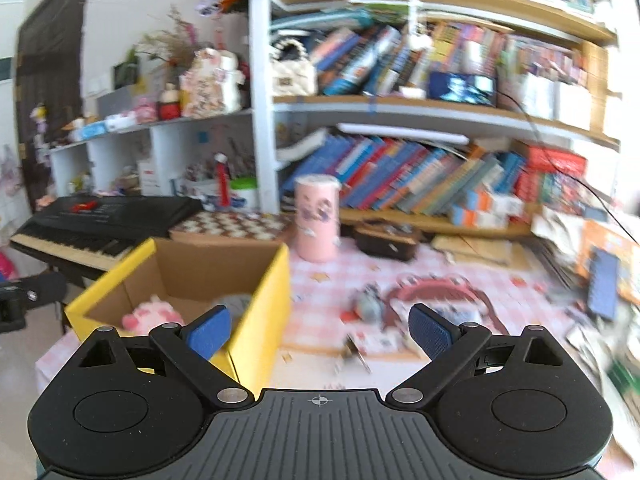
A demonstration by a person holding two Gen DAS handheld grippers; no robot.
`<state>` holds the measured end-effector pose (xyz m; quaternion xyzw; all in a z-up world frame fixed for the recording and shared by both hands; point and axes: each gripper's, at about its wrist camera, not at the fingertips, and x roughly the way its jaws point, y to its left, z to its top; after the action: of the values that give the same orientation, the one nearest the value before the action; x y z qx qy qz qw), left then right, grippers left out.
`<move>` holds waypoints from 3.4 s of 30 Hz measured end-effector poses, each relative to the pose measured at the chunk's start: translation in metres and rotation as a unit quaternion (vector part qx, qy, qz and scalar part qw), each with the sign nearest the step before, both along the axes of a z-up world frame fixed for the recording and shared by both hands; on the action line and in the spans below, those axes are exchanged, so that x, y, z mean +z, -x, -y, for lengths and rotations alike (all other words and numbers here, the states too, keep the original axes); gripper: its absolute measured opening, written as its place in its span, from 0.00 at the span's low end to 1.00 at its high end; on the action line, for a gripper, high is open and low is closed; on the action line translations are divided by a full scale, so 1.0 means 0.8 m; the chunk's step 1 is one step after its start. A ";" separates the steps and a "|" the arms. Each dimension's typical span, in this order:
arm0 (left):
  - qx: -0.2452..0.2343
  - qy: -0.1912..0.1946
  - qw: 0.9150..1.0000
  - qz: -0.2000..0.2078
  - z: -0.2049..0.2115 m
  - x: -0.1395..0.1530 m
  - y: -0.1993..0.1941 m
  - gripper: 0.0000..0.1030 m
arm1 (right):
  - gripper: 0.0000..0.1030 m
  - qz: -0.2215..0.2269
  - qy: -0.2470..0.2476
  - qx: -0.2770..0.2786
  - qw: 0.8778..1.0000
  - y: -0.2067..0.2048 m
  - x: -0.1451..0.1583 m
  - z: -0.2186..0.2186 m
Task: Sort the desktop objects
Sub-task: 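Withdraw both open grippers from the box back over the table, then grasp the blue cloth bundle with the right gripper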
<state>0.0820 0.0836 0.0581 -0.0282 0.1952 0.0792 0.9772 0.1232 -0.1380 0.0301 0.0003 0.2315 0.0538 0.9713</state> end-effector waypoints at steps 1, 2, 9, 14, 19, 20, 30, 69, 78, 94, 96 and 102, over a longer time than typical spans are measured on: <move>-0.002 0.001 1.000 -0.004 0.001 -0.002 0.004 1.00 | 0.94 -0.005 0.003 -0.005 1.000 0.007 -0.005 0.000; -0.005 0.003 1.000 -0.008 0.001 -0.005 0.010 1.00 | 0.94 -0.010 0.008 -0.009 1.000 0.014 -0.010 -0.001; -0.015 0.000 0.999 -0.048 0.007 -0.030 0.036 1.00 | 0.94 -0.055 0.020 -0.029 0.998 0.052 -0.035 -0.013; -0.011 0.009 0.997 -0.070 0.004 -0.043 0.049 1.00 | 0.94 -0.085 0.022 -0.037 0.996 0.070 -0.049 -0.015; -0.035 0.007 0.994 -0.102 0.015 -0.059 0.060 1.00 | 0.94 -0.097 0.022 -0.049 0.994 0.083 -0.055 -0.014; -0.039 0.006 0.994 -0.106 0.017 -0.061 0.060 1.00 | 0.94 -0.098 0.022 -0.051 0.994 0.086 -0.056 -0.014; -0.083 0.012 0.989 -0.117 0.042 -0.069 0.056 1.00 | 0.94 -0.117 0.021 -0.100 0.988 0.105 -0.059 0.014; -0.169 -0.005 0.973 -0.158 0.214 -0.084 -0.071 1.00 | 0.94 -0.154 0.002 -0.166 0.974 0.017 -0.075 0.174; -0.150 -0.014 0.974 -0.171 0.245 -0.087 -0.103 1.00 | 0.94 -0.166 -0.007 -0.140 0.976 -0.027 -0.084 0.205; -0.093 -0.028 0.977 -0.188 0.265 -0.090 -0.132 1.00 | 0.81 -0.180 -0.021 -0.024 0.983 -0.112 -0.114 0.216; -0.087 -0.029 0.978 -0.188 0.266 -0.090 -0.135 1.00 | 0.77 -0.183 -0.016 -0.013 0.983 -0.127 -0.122 0.215; -0.068 -0.036 0.979 -0.191 0.271 -0.091 -0.148 1.00 | 0.66 -0.201 -0.002 0.005 0.980 -0.163 -0.154 0.215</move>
<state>0.2004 -0.1334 -0.0146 0.0359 0.3771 0.0233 0.9252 0.2537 -0.3098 -0.0928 0.0121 0.4221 0.0584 0.9046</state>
